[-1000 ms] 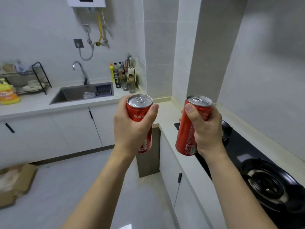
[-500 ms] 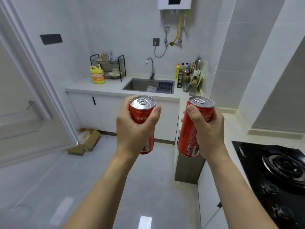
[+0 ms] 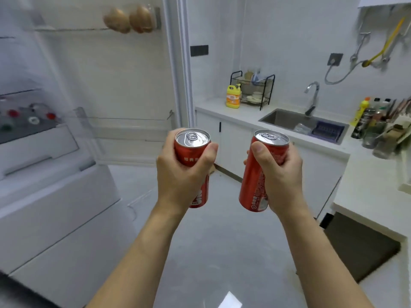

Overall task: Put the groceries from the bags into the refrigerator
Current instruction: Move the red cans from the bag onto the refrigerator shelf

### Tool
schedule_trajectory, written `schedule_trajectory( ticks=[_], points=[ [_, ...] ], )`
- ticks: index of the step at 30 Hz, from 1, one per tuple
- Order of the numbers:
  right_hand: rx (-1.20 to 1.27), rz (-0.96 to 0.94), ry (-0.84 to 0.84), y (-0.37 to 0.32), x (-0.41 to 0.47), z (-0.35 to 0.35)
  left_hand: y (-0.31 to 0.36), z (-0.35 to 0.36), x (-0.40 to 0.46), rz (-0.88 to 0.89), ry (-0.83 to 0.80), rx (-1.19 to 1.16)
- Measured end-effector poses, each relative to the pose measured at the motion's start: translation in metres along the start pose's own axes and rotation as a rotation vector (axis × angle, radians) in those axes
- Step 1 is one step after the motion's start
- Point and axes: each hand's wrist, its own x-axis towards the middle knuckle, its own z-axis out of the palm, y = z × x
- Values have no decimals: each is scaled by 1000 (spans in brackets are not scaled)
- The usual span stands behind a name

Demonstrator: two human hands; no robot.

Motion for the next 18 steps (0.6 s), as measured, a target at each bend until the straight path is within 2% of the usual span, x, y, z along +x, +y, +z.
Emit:
schedule_trajectory(
  ticks=[9, 18],
  points=[
    [150, 58, -295, 8, -13, 114, -1, -115, -4, 2, 284, 242],
    [262, 77, -545, 4, -46, 227, 2, -222, -13, -15, 530, 379]
  ],
)
